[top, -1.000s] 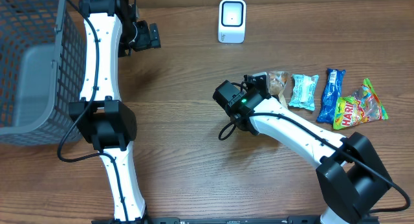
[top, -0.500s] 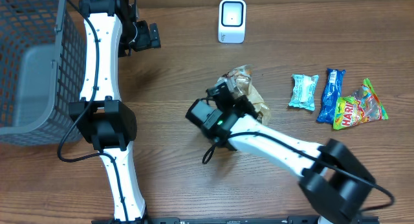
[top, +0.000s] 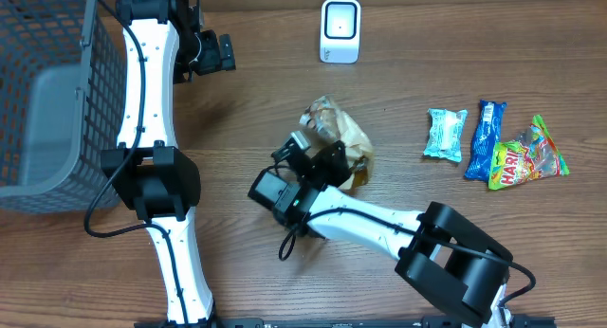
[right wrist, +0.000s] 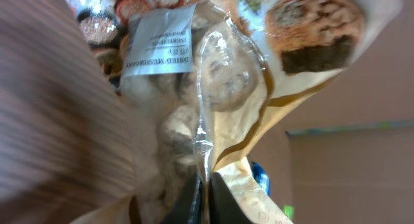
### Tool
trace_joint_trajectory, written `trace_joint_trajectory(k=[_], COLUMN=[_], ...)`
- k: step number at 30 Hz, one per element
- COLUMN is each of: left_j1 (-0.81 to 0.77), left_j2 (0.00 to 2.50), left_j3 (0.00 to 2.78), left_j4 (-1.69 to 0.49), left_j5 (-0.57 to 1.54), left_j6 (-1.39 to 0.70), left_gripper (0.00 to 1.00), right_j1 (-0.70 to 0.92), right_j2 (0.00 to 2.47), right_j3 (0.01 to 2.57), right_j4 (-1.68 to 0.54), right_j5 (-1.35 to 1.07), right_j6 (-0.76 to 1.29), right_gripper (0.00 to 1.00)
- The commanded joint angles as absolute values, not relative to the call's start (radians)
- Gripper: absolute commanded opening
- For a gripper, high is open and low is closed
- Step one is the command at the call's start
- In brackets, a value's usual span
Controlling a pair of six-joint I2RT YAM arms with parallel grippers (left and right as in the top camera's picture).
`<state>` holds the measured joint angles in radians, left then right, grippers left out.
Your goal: Scan the item barcode
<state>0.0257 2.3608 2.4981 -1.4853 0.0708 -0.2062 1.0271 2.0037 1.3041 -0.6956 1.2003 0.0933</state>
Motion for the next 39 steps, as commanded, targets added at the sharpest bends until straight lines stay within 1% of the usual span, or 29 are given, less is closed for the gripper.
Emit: trace_joint_trajectory(k=[1, 3, 5, 8, 9, 11, 13, 17, 19, 21, 22, 23, 26, 30, 34, 39], left_j1=[0.018, 0.018, 0.018, 0.018, 0.018, 0.018, 0.018, 0.018, 0.018, 0.018, 0.018, 0.018, 0.018, 0.018, 0.018, 0.018], left_j2=[2.362, 2.362, 2.362, 2.362, 2.362, 2.362, 2.362, 2.362, 2.362, 2.362, 2.362, 2.362, 2.362, 2.362, 2.362, 2.362], left_j3=[2.490, 2.490, 2.490, 2.490, 2.490, 2.490, 2.490, 2.490, 2.490, 2.490, 2.490, 2.490, 2.490, 2.490, 2.490, 2.490], left_j4=[-1.484, -1.485, -1.485, -1.484, -1.485, -1.484, -1.485, -1.484, -1.485, -1.484, -1.485, -1.485, -1.485, -1.485, -1.485, -1.485], left_j5=[0.077, 0.077, 0.077, 0.078, 0.078, 0.077, 0.077, 0.077, 0.077, 0.077, 0.077, 0.077, 0.077, 0.078, 0.077, 0.078], left_j6=[-0.187, -0.187, -0.187, -0.187, -0.187, -0.187, -0.187, -0.187, -0.187, -0.187, -0.187, -0.187, -0.187, -0.187, -0.187, -0.187], left_gripper=[1.00, 1.00, 1.00, 1.00, 1.00, 1.00, 1.00, 1.00, 1.00, 1.00, 1.00, 1.00, 1.00, 1.00, 1.00, 1.00], right_j1=[1.070, 1.089, 1.099, 1.097, 1.092, 1.076, 1.051, 0.941, 0.865, 0.770, 0.694, 0.648, 0.522, 0.393, 0.331, 0.283], right_j2=[1.998, 1.998, 1.998, 1.998, 1.996, 1.982, 1.951, 1.852, 1.805, 1.755, 1.732, 1.729, 1.739, 1.764, 1.768, 1.769], right_j3=[1.327, 1.327, 1.327, 1.327, 1.329, 1.346, 1.384, 1.499, 1.541, 1.552, 1.552, 1.552, 1.531, 1.423, 1.314, 1.183], right_j4=[-0.679, -0.673, -0.665, -0.667, -0.668, -0.700, -0.759, -0.900, -0.942, -0.953, -0.955, -0.957, -0.964, -0.952, -0.900, -0.780], right_j5=[1.122, 1.093, 1.090, 1.092, 1.105, 1.116, 1.068, 0.786, 0.594, 0.353, 0.152, 0.029, -0.242, -0.376, -0.469, -0.546], right_j6=[0.081, 0.082, 0.082, 0.132, 0.160, 0.252, 0.332, 0.482, 0.502, 0.503, 0.503, 0.503, 0.566, 0.693, 0.704, 0.704], right_gripper=[0.15, 0.30, 0.50, 0.88, 0.93, 0.99, 1.00, 1.00, 1.00, 1.00, 1.00, 1.00, 0.99, 1.00, 1.00, 1.00])
